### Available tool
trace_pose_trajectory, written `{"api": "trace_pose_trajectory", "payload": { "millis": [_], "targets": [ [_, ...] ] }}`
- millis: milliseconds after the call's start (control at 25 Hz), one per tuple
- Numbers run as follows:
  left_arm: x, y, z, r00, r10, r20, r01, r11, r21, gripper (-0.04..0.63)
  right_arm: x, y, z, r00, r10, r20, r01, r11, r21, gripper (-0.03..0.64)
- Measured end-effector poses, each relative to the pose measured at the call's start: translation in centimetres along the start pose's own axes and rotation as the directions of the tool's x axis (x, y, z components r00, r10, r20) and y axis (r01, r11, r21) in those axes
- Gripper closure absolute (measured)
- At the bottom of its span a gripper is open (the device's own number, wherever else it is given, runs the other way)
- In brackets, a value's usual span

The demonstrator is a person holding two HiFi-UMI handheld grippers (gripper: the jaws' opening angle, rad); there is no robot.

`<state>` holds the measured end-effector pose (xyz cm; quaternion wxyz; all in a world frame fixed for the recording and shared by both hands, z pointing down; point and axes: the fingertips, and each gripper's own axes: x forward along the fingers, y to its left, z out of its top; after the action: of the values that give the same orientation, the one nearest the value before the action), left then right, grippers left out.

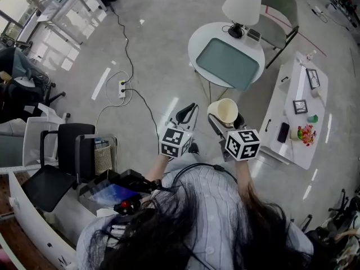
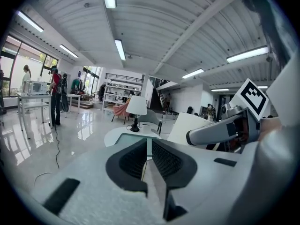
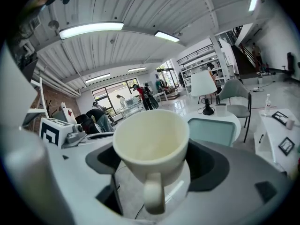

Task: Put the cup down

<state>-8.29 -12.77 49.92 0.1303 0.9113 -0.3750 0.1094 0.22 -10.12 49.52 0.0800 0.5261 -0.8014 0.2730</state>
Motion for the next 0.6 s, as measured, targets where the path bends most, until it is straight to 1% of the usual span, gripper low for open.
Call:
{"api": "trace_pose_trajectory", "payload": {
  "millis": [280,600],
  "targets": [
    [0.7,0.8,0.2,1.0,-0.019,0.004,0.019,1.0,-0.012,0.575,1.1,-0.7,0.8,1.0,-0.017,-0.016,0.017,1.0,-0.01,0.219],
    [2.3,2.1,0.3,1.0,-0.009,-0.007,0.009,1.0,-0.023,0.575,2.8,-1.8,1.8,1.0,-0.008,-0.021,0.008,1.0,-0.005,0.218]
  ]
}}
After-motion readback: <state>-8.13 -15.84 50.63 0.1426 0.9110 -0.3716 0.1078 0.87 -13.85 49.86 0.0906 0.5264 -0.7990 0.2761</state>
